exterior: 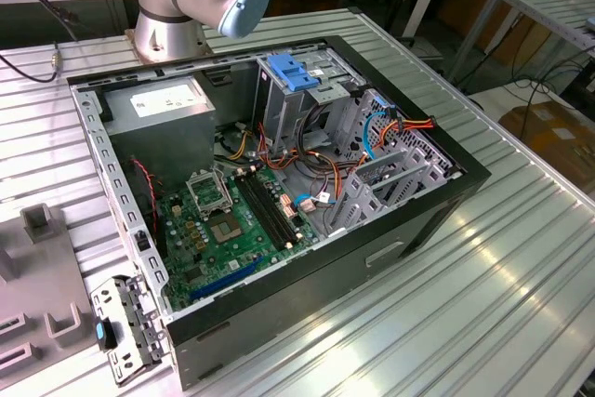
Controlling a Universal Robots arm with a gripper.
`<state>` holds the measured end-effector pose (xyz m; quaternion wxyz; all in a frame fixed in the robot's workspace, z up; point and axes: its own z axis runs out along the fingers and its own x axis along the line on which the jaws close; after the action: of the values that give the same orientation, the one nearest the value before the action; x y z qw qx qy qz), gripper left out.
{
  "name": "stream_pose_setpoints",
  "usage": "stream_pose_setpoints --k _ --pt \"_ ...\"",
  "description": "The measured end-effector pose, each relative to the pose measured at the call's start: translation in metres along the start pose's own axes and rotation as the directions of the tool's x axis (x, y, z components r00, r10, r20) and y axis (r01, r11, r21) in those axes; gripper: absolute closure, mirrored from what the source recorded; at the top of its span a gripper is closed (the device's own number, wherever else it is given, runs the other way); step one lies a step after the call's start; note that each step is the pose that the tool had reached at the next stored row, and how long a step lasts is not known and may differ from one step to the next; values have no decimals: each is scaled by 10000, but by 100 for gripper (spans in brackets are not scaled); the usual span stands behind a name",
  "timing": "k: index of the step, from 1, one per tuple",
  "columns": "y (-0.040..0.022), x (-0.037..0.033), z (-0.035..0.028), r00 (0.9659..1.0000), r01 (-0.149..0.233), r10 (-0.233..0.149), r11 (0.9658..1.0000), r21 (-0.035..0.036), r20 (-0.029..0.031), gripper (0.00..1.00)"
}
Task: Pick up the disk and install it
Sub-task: 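Pick up the disk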
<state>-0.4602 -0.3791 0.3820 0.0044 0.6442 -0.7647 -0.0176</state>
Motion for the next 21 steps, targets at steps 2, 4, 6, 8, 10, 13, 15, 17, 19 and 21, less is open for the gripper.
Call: stream_pose_setpoints --k 2,4,6,8,10,13,15,17,19,21 --pt "0 0 1 10000 83 -83 10000 -1 -2 89" --pt "0 0 0 9995 320 -320 9995 -5 -10 89" --pt "0 0 0 9965 834 -834 9965 -14 -26 89" --pt "0 0 0 9964 852 -852 9964 -15 -28 89" --pt "0 0 0 9963 857 -857 9963 -15 -27 89" --pt "0 -2 6 9963 858 -858 9963 -12 -26 83" --pt "0 -5 26 9963 858 -859 9963 -14 -28 71" --pt "-1 -7 68 9963 860 -860 9963 -12 -27 64" --pt "-2 -7 105 9963 859 -859 9963 -12 -27 58" --pt "-3 -7 146 9963 859 -859 9963 -13 -28 52"
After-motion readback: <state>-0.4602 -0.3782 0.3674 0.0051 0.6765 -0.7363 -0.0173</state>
